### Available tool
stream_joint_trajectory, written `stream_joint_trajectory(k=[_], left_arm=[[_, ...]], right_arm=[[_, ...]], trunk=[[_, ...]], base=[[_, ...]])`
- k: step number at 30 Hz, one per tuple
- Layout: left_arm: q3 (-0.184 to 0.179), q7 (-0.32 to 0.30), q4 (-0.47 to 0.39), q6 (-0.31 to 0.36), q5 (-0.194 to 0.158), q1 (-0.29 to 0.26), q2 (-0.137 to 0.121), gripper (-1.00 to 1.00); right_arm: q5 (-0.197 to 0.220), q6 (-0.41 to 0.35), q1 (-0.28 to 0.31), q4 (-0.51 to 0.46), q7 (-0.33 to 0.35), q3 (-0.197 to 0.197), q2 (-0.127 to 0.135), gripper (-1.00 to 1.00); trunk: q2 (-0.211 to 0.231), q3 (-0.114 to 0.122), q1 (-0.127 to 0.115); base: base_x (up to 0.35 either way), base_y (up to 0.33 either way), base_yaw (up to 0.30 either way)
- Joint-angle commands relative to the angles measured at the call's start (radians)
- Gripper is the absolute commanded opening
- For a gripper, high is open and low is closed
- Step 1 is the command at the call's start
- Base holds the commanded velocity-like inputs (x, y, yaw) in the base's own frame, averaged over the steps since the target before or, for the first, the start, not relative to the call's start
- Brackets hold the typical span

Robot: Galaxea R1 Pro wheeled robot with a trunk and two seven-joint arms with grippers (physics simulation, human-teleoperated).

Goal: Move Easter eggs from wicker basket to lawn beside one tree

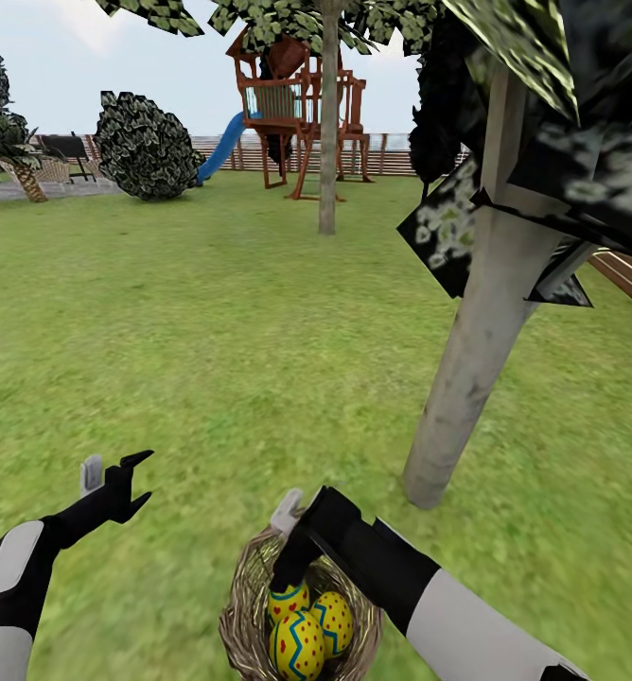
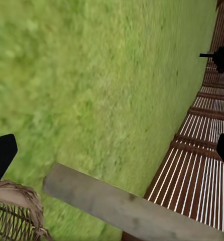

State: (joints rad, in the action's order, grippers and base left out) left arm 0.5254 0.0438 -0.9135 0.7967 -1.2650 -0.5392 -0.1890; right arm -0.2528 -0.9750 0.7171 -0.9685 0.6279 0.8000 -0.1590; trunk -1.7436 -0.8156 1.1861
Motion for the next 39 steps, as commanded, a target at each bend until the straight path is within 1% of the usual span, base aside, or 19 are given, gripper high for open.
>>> stream_joint_trajectory(k=[1,3,4,6,7,9,10,15,17,19,25,29,32,33,35,37,39], left_arm=[[0.002,0.002,0.000,0.006,-0.006,-0.001,0.000,1.00],[0.002,-0.008,0.000,0.005,-0.005,-0.001,0.000,1.00],[0.002,-0.011,0.000,0.005,-0.005,-0.001,0.000,1.00],[0.002,-0.015,-0.001,0.006,-0.005,-0.001,0.000,1.00],[0.002,-0.016,-0.001,0.006,-0.004,-0.001,0.000,1.00],[0.002,-0.017,-0.001,0.006,-0.004,-0.001,0.000,1.00],[0.002,-0.017,-0.001,0.006,-0.004,-0.001,0.000,1.00],[0.002,-0.017,0.000,0.006,-0.004,-0.001,0.000,1.00],[0.002,-0.017,0.000,0.006,-0.004,-0.001,0.000,1.00],[0.002,-0.017,0.001,0.006,-0.004,-0.001,0.000,1.00],[0.002,-0.017,0.001,0.006,-0.004,-0.001,0.000,1.00],[0.002,-0.017,0.001,0.007,-0.004,-0.001,0.000,1.00],[0.002,-0.018,0.001,0.006,-0.004,-0.001,0.000,1.00],[0.002,-0.017,0.001,0.007,-0.004,-0.001,0.000,1.00],[0.002,-0.017,0.001,0.006,-0.004,-0.001,0.000,1.00],[0.002,-0.017,0.001,0.006,-0.004,-0.001,0.000,1.00],[0.002,-0.017,0.001,0.006,-0.004,-0.001,0.000,1.00]], right_arm=[[-0.012,-0.002,0.001,-0.001,0.008,0.000,0.000,1.00],[-0.035,-0.003,0.003,0.002,0.005,0.000,-0.001,1.00],[-0.055,-0.003,0.006,0.005,0.003,-0.001,-0.002,1.00],[-0.109,-0.003,0.011,0.016,0.000,-0.001,-0.004,1.00],[-0.149,-0.004,0.013,0.031,-0.001,-0.002,-0.005,1.00],[-0.191,-0.003,0.015,0.056,-0.001,-0.002,-0.006,1.00],[-0.199,-0.002,0.015,0.062,-0.001,-0.002,-0.006,1.00],[-0.215,0.001,0.016,0.093,0.001,-0.003,-0.005,1.00],[-0.214,0.006,0.016,0.098,0.003,-0.003,-0.006,1.00],[-0.214,0.029,0.016,0.100,0.007,-0.002,-0.007,1.00],[-0.214,0.035,0.016,0.096,0.011,-0.001,-0.010,1.00],[-0.217,0.058,0.016,0.096,0.014,0.001,-0.010,1.00],[-0.218,0.069,0.025,0.099,0.038,0.006,-0.010,1.00],[-0.218,0.070,0.027,0.099,0.053,0.016,-0.009,1.00],[-0.219,0.078,0.029,0.103,0.092,0.058,-0.008,1.00],[-0.220,0.091,0.030,0.113,0.109,0.093,-0.007,1.00],[-0.221,0.099,0.030,0.122,0.116,0.112,-0.007,1.00]], trunk=[[0.000,-0.001,0.000],[0.000,-0.001,0.000],[0.000,-0.001,0.000],[0.000,-0.001,0.000],[0.000,-0.001,0.000],[-0.014,-0.007,0.008],[-0.021,-0.010,0.011],[-0.056,-0.026,0.031],[-0.070,-0.032,0.038],[-0.084,-0.038,0.046],[-0.126,-0.057,0.069],[-0.154,-0.070,0.084],[-0.175,-0.079,0.096],[-0.182,-0.082,0.100],[-0.196,-0.089,0.107],[-0.210,-0.095,0.115],[-0.224,-0.101,0.123]], base=[[0.000,0.000,0.000],[0.000,0.000,0.000],[0.000,0.000,0.000],[0.000,0.000,0.000],[0.000,0.000,0.000],[0.000,0.000,0.000],[0.000,0.000,0.000],[0.000,0.000,0.000],[0.000,0.000,0.000],[0.000,0.000,0.000],[0.000,0.000,0.000],[0.000,0.000,0.000],[0.000,0.000,0.000],[0.000,0.000,0.000],[0.000,0.000,0.000],[0.000,0.000,0.000],[0.000,0.000,0.000]])
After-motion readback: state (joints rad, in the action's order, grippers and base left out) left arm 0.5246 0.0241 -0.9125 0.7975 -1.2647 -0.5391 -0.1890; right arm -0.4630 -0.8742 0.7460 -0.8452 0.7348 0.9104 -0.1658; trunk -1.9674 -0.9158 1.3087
